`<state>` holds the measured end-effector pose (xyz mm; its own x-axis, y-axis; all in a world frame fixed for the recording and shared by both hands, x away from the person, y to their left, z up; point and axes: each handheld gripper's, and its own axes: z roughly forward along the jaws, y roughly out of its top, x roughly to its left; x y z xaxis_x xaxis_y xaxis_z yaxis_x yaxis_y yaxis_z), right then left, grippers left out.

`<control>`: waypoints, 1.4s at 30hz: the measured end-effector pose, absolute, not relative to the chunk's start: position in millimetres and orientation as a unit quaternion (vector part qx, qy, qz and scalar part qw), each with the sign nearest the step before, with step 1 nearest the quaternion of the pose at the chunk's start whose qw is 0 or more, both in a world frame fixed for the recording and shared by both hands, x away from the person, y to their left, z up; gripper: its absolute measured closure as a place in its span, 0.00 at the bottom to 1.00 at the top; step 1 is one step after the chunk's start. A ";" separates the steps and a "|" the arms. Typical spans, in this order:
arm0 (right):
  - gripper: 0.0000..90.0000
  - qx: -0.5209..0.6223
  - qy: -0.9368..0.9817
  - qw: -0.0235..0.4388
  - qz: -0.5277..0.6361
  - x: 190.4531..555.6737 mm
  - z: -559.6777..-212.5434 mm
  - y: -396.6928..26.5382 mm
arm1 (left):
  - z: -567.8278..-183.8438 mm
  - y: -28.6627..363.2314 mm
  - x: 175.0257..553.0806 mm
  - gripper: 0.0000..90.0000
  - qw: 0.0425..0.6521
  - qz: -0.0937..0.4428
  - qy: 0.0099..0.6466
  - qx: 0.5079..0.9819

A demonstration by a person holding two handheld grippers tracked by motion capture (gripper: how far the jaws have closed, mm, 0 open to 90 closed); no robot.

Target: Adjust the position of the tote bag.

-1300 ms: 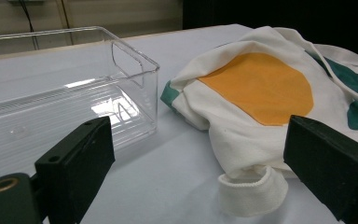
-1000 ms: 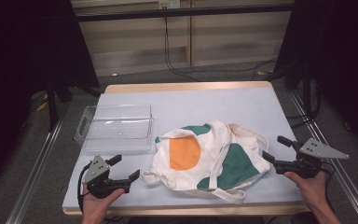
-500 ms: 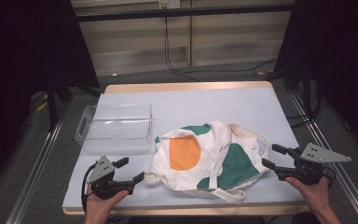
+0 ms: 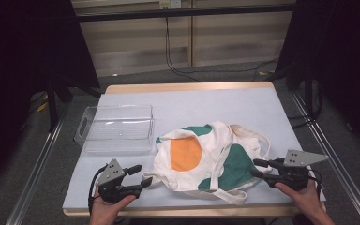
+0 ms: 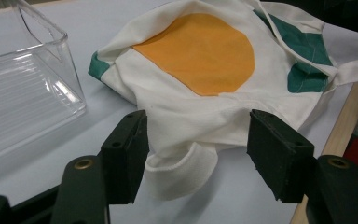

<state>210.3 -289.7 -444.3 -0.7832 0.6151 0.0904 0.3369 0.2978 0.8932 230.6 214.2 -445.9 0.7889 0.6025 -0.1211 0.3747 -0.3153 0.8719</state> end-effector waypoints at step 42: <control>0.42 0.215 0.866 0.089 0.443 219.2 -474.2 -227.9 | -438.2 125.9 245.4 0.62 0.495 0.050 0.196 0.845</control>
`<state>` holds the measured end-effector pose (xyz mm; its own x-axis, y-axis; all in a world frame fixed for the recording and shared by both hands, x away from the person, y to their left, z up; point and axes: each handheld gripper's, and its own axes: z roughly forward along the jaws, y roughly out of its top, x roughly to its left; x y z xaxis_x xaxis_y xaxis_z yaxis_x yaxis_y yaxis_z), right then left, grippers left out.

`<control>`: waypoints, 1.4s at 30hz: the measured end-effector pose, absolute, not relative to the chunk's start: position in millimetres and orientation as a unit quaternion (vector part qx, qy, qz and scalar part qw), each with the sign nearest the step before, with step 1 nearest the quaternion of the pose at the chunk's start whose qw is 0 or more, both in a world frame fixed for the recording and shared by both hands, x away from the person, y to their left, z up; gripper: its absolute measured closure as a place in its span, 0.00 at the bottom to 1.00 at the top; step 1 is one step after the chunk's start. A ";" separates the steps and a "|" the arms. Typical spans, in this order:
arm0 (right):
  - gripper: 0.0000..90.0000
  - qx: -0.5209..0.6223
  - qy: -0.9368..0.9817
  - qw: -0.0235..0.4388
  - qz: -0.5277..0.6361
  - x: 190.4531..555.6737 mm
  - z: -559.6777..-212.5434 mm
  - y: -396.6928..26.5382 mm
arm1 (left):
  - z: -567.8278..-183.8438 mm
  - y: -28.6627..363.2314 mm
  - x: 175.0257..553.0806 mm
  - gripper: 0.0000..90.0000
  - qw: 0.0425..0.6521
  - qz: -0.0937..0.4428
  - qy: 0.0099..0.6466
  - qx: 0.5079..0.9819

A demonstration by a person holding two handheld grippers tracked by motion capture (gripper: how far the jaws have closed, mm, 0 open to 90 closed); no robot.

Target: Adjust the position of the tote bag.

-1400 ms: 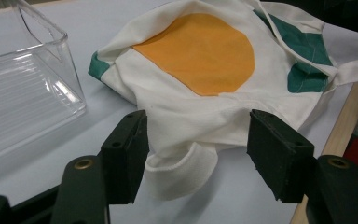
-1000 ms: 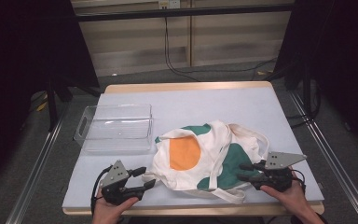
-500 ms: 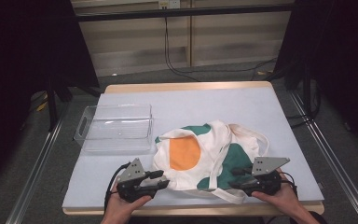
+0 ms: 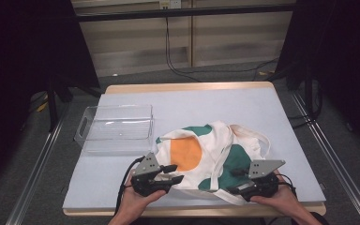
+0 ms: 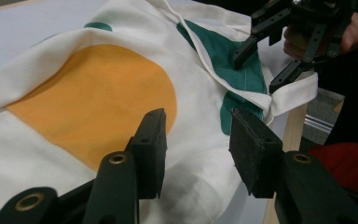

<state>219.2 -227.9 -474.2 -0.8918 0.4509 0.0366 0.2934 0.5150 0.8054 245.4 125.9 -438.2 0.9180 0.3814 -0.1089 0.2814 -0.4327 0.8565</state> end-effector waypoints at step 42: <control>0.97 0.231 0.852 0.078 0.463 241.3 -460.2 -227.2 | -460.6 99.7 248.3 0.71 0.461 0.013 0.156 0.874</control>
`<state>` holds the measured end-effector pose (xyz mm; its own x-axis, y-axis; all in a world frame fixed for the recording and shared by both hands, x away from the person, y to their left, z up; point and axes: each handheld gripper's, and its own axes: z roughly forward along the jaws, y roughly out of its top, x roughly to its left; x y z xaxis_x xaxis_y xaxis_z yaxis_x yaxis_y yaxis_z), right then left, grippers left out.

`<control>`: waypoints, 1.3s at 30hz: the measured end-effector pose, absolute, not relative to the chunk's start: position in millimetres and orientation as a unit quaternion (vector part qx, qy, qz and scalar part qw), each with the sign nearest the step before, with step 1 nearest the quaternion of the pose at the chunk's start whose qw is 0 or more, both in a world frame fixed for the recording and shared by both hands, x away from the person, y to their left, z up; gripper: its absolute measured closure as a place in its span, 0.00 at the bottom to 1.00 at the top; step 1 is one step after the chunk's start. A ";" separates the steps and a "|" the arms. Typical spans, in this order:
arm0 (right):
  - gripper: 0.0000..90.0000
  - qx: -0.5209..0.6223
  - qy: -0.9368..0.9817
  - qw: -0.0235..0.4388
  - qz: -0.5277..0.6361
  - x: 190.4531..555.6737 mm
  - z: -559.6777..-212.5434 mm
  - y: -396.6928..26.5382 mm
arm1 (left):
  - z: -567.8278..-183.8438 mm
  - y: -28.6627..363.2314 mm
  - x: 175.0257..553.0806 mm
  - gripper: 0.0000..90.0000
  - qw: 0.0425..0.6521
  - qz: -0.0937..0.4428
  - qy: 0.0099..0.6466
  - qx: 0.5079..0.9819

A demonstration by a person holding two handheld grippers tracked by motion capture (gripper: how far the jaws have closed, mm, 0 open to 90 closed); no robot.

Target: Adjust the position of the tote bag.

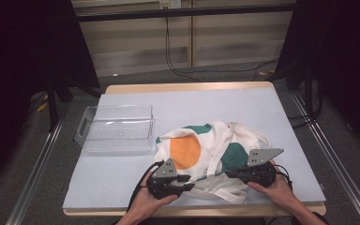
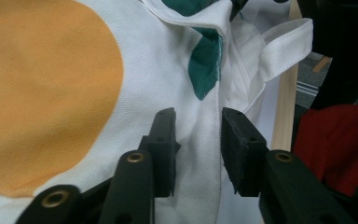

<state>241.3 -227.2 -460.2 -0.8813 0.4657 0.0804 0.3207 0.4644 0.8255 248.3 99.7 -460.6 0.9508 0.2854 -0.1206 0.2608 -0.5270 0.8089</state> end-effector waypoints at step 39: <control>0.66 0.204 0.820 0.092 0.527 293.7 -409.4 -210.9 | -419.2 97.7 320.7 0.98 0.514 0.048 0.236 0.823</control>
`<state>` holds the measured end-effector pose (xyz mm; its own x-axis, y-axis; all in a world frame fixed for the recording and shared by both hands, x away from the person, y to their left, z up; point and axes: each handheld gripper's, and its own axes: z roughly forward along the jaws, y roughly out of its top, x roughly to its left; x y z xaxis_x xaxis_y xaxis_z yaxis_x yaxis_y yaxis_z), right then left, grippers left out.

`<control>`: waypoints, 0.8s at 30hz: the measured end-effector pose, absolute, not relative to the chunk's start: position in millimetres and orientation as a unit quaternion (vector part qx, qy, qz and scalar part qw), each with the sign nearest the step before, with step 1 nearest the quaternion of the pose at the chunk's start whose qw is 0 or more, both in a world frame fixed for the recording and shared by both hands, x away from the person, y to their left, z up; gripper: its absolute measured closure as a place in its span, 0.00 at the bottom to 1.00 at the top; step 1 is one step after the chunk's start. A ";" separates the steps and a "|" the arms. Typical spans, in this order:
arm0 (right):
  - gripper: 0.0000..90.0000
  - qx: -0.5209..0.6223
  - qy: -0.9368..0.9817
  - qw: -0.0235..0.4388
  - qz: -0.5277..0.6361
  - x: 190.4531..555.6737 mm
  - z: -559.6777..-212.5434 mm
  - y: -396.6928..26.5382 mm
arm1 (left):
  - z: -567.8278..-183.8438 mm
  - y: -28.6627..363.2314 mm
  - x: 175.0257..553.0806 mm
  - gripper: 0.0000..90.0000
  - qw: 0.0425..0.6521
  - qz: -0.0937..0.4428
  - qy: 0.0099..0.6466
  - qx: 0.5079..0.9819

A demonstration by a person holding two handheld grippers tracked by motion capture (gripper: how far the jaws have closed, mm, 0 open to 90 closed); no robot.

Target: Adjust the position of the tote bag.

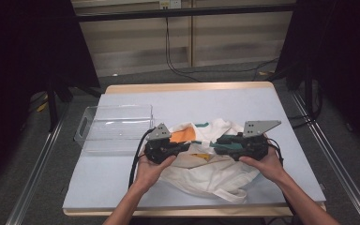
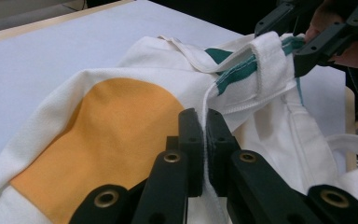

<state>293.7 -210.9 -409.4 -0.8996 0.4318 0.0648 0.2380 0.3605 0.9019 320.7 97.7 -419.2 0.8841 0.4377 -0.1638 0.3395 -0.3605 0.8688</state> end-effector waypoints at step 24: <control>0.92 0.219 0.823 0.059 0.521 326.1 -405.9 -200.7 | -398.7 126.7 294.6 0.73 0.550 0.071 0.226 0.801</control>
<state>326.1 -200.7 -405.9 -0.8974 0.4214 0.1310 0.2983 0.3604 0.8838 294.6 126.7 -398.7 0.8874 0.4407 -0.1354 0.2848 -0.2932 0.9127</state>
